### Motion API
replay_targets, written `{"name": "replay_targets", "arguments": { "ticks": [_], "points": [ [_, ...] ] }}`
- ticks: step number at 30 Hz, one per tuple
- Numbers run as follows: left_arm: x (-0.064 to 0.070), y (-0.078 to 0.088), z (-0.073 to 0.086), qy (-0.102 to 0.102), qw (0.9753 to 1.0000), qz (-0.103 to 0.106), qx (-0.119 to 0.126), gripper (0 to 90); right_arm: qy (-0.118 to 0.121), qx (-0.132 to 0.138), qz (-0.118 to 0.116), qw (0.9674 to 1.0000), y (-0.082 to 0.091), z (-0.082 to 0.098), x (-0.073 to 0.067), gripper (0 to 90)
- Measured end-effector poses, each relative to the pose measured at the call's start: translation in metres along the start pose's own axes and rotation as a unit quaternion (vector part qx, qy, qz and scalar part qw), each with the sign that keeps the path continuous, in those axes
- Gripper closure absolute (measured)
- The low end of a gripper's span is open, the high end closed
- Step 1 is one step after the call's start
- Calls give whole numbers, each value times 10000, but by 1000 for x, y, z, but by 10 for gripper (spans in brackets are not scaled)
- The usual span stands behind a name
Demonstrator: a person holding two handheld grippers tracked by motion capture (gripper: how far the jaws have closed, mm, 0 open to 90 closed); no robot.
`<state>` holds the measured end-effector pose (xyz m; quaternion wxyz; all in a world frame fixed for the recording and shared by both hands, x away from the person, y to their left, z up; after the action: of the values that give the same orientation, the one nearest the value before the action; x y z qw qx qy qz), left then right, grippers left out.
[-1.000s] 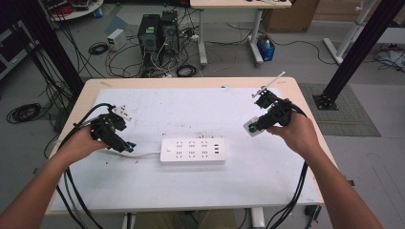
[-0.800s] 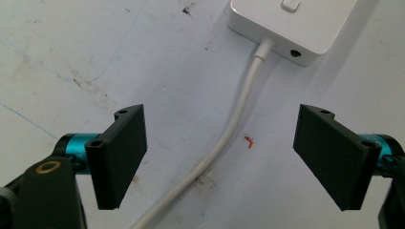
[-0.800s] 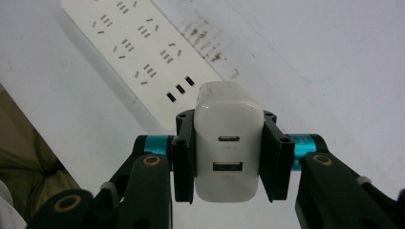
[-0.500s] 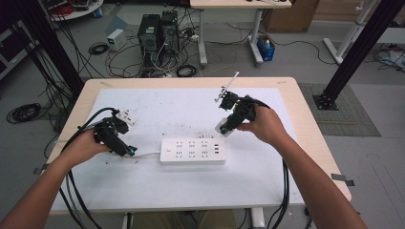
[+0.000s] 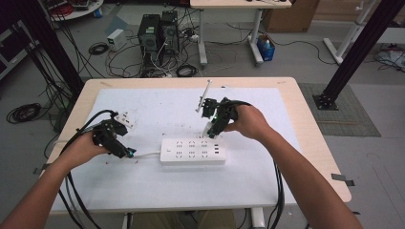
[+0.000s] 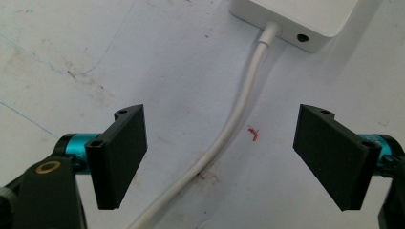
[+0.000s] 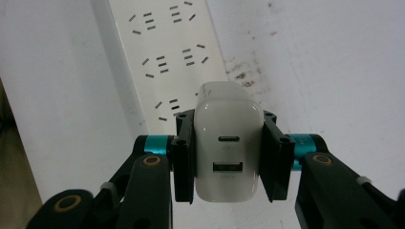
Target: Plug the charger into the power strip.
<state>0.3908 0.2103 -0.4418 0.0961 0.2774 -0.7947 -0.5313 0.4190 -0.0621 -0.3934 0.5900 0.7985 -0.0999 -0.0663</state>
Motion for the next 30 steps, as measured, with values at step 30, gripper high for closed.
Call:
{"name": "replay_targets", "arguments": {
  "ticks": [30],
  "points": [
    [3, -10, -2, -38, 10000, 52, -6, 190, 991, -1518, 116, 9834, -57, -10, -12, 629]
  ]
}}
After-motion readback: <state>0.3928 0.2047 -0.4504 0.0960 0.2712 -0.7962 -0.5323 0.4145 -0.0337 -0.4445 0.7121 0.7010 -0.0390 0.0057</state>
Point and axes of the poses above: each handheld gripper's, and its own axes: y roughly backward along the jaws, z roughly out of its underside, x roughly to its right, the point moved 10 cm from there along -y, roughly forward along the jaws, and after that the axes turned 4 degrees about -z, right-handed, at the moved point
